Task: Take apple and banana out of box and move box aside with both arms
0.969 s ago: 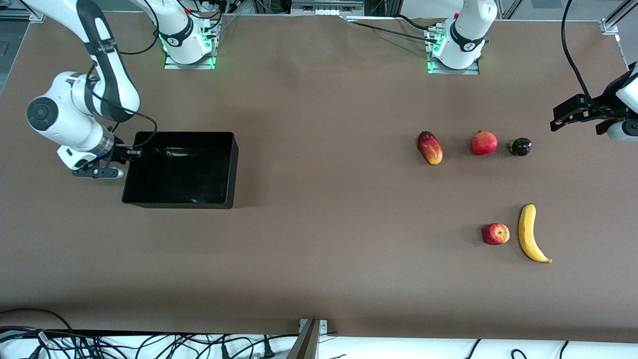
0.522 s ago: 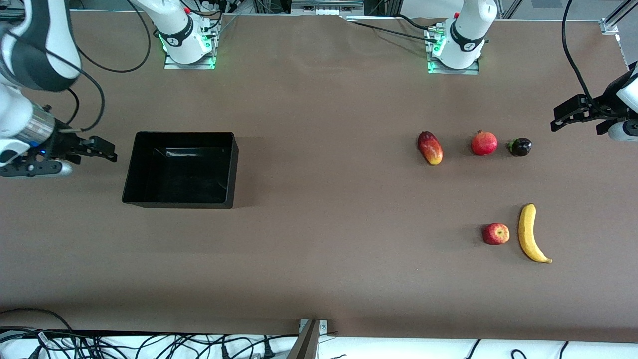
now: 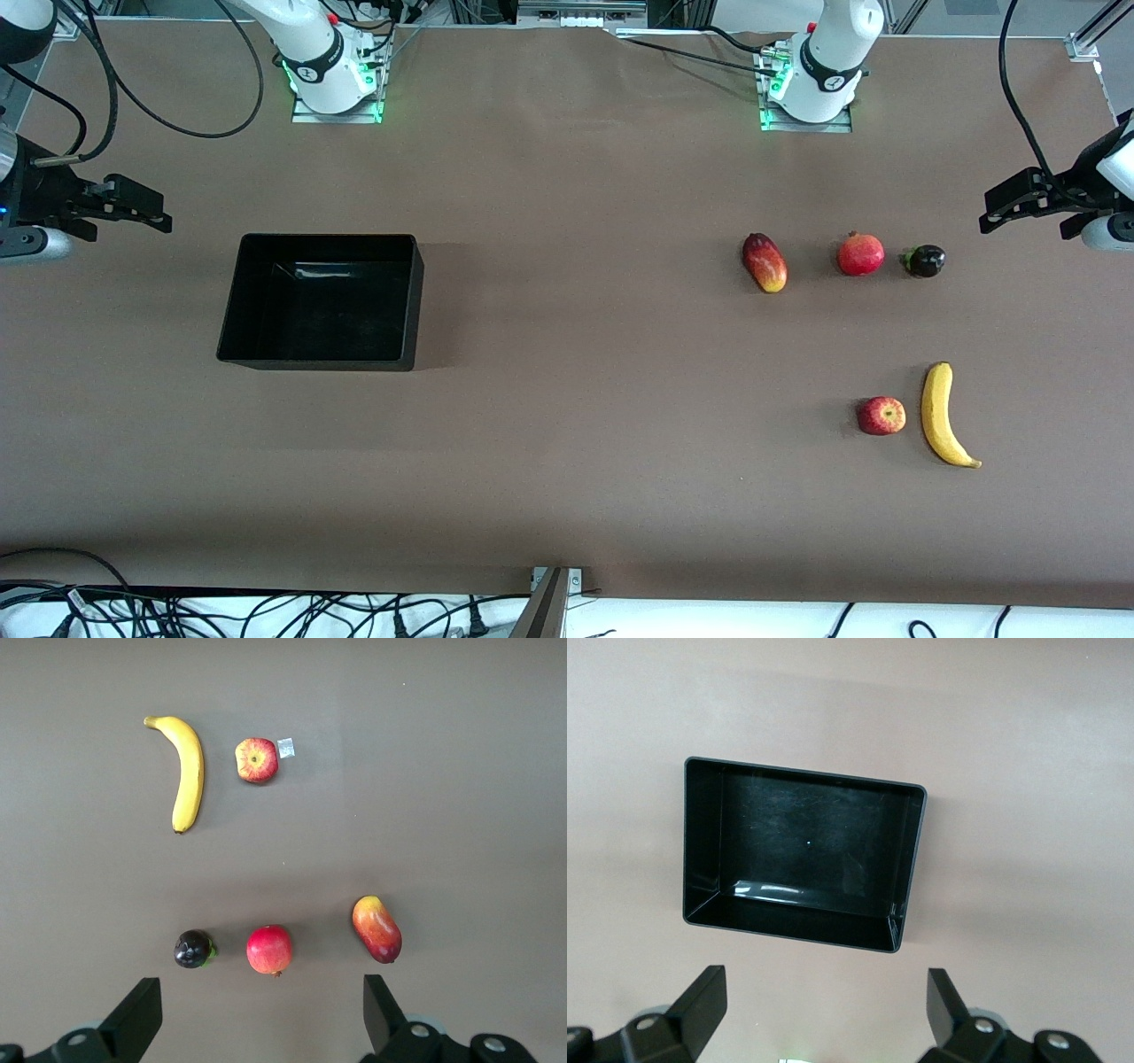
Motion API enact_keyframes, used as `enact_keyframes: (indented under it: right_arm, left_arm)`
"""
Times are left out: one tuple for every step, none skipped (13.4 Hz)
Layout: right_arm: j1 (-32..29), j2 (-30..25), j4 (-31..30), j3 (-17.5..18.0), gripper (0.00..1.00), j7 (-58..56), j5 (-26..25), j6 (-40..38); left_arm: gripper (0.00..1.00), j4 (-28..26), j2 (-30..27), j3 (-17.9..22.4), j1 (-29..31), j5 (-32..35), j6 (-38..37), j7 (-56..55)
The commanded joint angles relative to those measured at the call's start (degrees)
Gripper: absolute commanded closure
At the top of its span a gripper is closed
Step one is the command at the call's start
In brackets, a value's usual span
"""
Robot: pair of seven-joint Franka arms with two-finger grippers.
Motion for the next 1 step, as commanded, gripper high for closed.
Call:
enact_keyframes:
  right_arm:
    - [0.3, 1.2, 1.7, -0.1, 0.00, 0.4, -0.1, -1.4]
  left_arm:
    - [0.00, -0.2, -0.7, -0.9, 0.7, 1.1, -0.3, -0.4]
